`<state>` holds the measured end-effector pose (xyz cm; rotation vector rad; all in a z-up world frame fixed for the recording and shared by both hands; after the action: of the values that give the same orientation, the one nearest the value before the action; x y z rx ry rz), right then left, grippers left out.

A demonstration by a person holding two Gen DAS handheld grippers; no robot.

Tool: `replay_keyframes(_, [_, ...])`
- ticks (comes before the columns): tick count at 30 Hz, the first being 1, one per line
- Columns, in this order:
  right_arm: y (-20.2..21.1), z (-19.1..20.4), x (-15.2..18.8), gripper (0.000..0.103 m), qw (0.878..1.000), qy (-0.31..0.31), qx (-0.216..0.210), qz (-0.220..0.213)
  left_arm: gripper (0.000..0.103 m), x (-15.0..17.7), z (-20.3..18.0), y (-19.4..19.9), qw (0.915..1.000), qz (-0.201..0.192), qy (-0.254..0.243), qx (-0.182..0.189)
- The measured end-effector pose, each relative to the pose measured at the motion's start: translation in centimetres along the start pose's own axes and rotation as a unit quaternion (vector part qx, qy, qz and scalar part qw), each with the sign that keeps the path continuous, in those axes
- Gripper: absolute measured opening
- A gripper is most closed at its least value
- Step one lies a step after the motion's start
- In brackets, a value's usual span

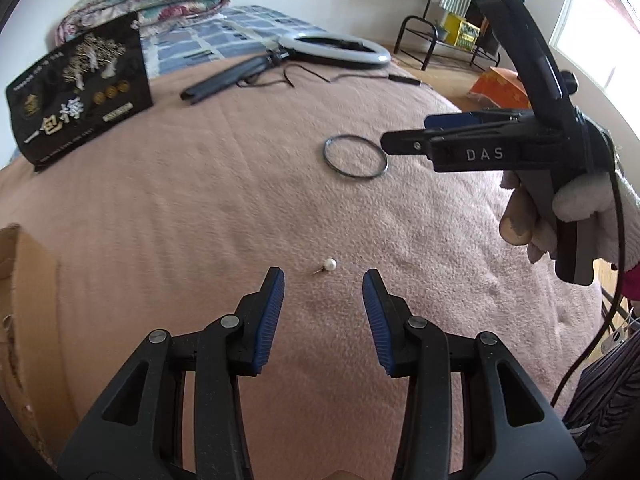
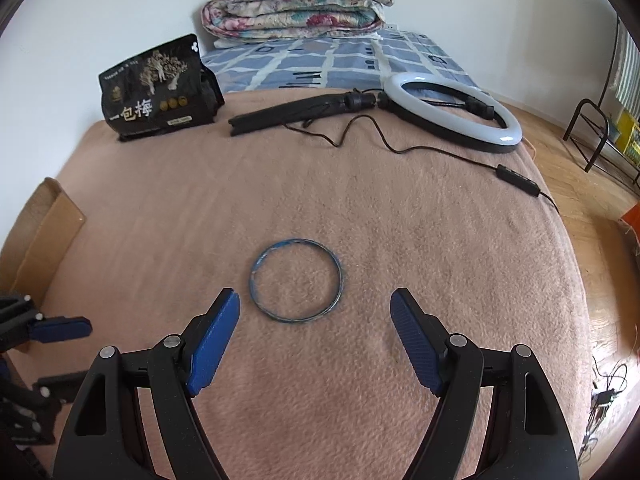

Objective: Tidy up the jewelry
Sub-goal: 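Move both tools back to the second pearl earring and blue bangle, then grasp the pearl earring with the left tool while the right tool grasps the blue bangle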

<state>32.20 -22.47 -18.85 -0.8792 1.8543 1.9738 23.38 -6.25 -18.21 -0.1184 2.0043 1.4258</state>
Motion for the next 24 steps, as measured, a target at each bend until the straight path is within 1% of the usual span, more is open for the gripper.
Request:
replay_keyframes(3, [-1.0, 0.0, 0.1, 0.078, 1.000, 0.006, -0.005, 0.002, 0.036, 0.1, -0.3, -1.3, 1.0000, 0.006, -0.007, -0.001])
replay_keyframes(6, [-1.8, 0.0, 0.2, 0.078, 1.000, 0.004, -0.011, 0.004, 0.036, 0.0, -0.3, -2.3, 0.9999, 0.009, -0.012, -0.006])
replay_keyframes(9, [-2.7, 0.1, 0.3, 0.078, 1.000, 0.005, -0.019, 0.010, 0.032, 0.0, -0.1, -3.2, 0.9998, 0.011, -0.014, -0.006])
replay_keyframes(12, [-3.5, 0.2, 0.3, 0.078, 1.000, 0.009, -0.021, 0.016, 0.031, -0.1, 0.0, -3.9, 0.9998, 0.013, -0.015, -0.006])
replay_keyframes(14, [-4.0, 0.3, 0.4, 0.078, 1.000, 0.009, -0.021, 0.019, 0.028, 0.0, -0.1, -4.3, 0.9997, 0.014, -0.019, -0.007])
replay_keyframes(19, [-4.7, 0.5, 0.3, 0.079, 1.000, 0.013, -0.022, 0.018, 0.027, 0.1, 0.0, -4.8, 0.9996, 0.012, -0.023, -0.007])
replay_keyframes(22, [-5.2, 0.9, 0.2, 0.079, 0.999, 0.021, -0.018, 0.018, 0.021, 0.1, -0.1, -4.9, 0.9996, 0.011, -0.026, -0.008])
replay_keyframes(24, [-5.4, 1.0, 0.0, 0.079, 0.999, 0.022, -0.015, 0.017, 0.019, 0.0, -0.1, -4.9, 0.9995, 0.009, -0.028, -0.011])
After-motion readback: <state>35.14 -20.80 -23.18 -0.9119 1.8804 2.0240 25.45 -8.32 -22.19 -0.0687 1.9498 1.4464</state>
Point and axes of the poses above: each gripper's, at about its wrist camera, not at the fingertips, and y roughly against the way its jaws point, z to its left, x to its underside, the point moved 3 cm from there along -y, roughly the way its jaws point, and after that the axes turned 3 degrees about x, right-handed, at the moved point
